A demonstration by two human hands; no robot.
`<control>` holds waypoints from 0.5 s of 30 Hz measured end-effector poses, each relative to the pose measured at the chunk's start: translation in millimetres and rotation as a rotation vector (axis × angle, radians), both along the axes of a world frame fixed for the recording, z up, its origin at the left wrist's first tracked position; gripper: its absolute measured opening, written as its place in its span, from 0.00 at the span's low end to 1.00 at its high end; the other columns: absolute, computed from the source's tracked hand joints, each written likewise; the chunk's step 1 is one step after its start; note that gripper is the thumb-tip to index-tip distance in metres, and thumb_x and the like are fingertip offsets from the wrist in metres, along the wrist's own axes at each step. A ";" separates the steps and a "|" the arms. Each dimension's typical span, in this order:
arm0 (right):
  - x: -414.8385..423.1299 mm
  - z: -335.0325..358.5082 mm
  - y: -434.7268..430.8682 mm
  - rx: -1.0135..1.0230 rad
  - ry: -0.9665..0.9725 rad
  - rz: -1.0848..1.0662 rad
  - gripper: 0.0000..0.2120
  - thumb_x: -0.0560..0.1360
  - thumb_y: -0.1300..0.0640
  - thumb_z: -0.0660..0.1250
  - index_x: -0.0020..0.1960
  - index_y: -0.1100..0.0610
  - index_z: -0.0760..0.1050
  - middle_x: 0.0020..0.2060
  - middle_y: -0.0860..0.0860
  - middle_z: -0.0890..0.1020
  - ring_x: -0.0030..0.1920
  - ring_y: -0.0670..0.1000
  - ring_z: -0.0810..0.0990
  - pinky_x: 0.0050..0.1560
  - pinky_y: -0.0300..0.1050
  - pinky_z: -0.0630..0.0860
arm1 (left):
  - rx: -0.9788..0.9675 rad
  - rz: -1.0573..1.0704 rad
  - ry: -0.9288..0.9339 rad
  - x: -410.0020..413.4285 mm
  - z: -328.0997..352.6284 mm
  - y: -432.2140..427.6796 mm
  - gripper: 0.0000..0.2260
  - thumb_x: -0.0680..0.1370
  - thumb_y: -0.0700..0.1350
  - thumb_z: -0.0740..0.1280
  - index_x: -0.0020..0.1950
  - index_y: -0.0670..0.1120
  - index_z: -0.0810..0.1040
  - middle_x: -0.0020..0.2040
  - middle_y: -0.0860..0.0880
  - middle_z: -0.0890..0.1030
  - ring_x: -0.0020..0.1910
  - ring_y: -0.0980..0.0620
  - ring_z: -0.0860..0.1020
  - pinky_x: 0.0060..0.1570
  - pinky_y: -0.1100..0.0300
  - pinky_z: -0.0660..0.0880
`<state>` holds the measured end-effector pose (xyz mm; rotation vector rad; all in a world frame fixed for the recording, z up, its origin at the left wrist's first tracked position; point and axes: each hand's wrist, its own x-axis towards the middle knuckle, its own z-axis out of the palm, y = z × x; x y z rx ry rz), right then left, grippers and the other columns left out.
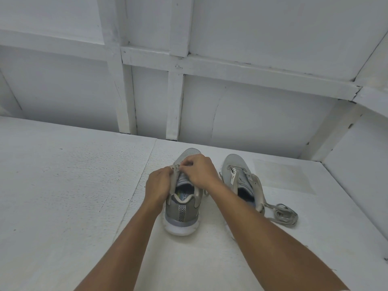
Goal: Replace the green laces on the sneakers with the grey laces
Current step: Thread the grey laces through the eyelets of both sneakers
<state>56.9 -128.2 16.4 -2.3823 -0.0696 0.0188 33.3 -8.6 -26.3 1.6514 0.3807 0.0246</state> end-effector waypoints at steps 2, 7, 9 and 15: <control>-2.0 1.5 3.1 -0.009 -0.008 -0.005 0.06 0.76 0.53 0.70 0.48 0.52 0.84 0.46 0.49 0.85 0.45 0.48 0.78 0.44 0.38 0.68 | 0.013 -0.029 0.014 3.4 4.4 -0.3 0.13 0.75 0.49 0.59 0.42 0.42 0.78 0.40 0.48 0.81 0.42 0.46 0.77 0.45 0.49 0.73; -3.8 1.8 5.0 -0.123 -0.045 -0.052 0.05 0.77 0.50 0.67 0.49 0.48 0.82 0.43 0.46 0.78 0.60 0.51 0.69 0.58 0.49 0.63 | -0.035 -0.059 -0.007 15.5 9.6 6.2 0.12 0.80 0.50 0.61 0.47 0.45 0.81 0.48 0.47 0.83 0.49 0.46 0.80 0.44 0.55 0.73; -4.9 1.5 5.2 -0.118 -0.035 -0.070 0.05 0.78 0.50 0.66 0.48 0.48 0.81 0.42 0.46 0.75 0.61 0.52 0.68 0.59 0.50 0.62 | -0.098 -0.111 0.024 20.2 6.7 11.7 0.10 0.79 0.48 0.64 0.48 0.45 0.82 0.48 0.46 0.84 0.48 0.46 0.80 0.43 0.57 0.72; -11.3 -6.2 4.2 -0.126 -0.113 -0.068 0.07 0.76 0.55 0.67 0.52 0.45 0.78 0.52 0.45 0.80 0.64 0.52 0.66 0.50 0.46 0.55 | -0.248 -0.109 0.008 32.2 0.6 20.7 0.08 0.79 0.47 0.67 0.51 0.43 0.80 0.50 0.45 0.82 0.48 0.48 0.78 0.45 0.55 0.71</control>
